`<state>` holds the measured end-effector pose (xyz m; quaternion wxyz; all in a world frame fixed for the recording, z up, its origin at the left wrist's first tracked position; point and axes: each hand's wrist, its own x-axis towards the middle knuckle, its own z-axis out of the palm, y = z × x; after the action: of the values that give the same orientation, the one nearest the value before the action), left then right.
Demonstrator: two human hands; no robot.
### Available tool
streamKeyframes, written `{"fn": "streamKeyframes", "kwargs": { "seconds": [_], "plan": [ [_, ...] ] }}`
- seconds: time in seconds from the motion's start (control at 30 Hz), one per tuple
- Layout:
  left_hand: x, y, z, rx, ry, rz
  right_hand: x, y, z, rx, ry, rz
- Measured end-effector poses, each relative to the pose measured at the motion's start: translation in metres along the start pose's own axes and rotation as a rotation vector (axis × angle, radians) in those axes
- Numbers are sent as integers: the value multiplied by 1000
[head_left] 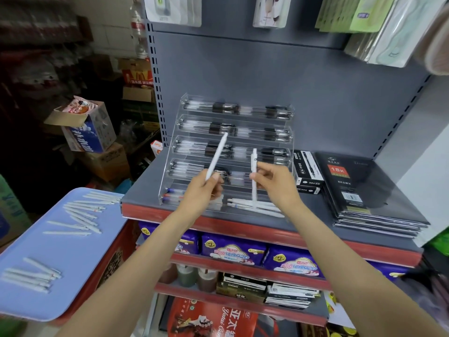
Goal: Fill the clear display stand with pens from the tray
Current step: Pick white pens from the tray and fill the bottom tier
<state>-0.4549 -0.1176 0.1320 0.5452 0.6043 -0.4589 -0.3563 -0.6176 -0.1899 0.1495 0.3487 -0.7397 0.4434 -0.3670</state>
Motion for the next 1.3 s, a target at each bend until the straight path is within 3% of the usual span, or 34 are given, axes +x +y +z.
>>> {"fn": "streamKeyframes", "kwargs": {
  "seconds": [0.1, 0.2, 0.33, 0.5, 0.57, 0.63, 0.73, 0.87, 0.97, 1.07, 1.17, 1.3],
  "plan": [
    [1, -4, -8, 46, 53, -10, 0, 4, -5, -421, -124, -48],
    [-1, -4, -7, 0, 42, -36, 0, 5, 0, -679, -272, -55],
    [-3, -3, -7, -131, 47, -101, 2, 12, 6, -732, -374, -43],
    [-8, -2, -11, 33, -38, -46, 2, 22, 8, -788, -386, -38],
    [-9, -2, -11, 87, -73, -6, -1, 20, 9, -623, -285, -55],
    [-8, -3, -6, 109, -86, 29, -5, 11, 9, -212, -168, -2],
    [-8, -3, 5, 128, -151, 63, -10, -6, 13, 296, -151, 65],
    [-9, 0, 11, 163, -205, 116, -11, -11, 13, 439, -69, 89],
    [-4, 2, 5, 141, -17, 97, -5, -4, 2, 28, -55, -37],
    [1, 0, -2, 159, 56, 118, -5, 4, -5, -467, -217, -142],
    [1, -5, 0, 342, -17, 186, -9, 13, -6, -599, -278, -77],
    [2, -17, 10, 782, -213, 331, -12, 21, -6, -639, -289, -30]
  ]
}}
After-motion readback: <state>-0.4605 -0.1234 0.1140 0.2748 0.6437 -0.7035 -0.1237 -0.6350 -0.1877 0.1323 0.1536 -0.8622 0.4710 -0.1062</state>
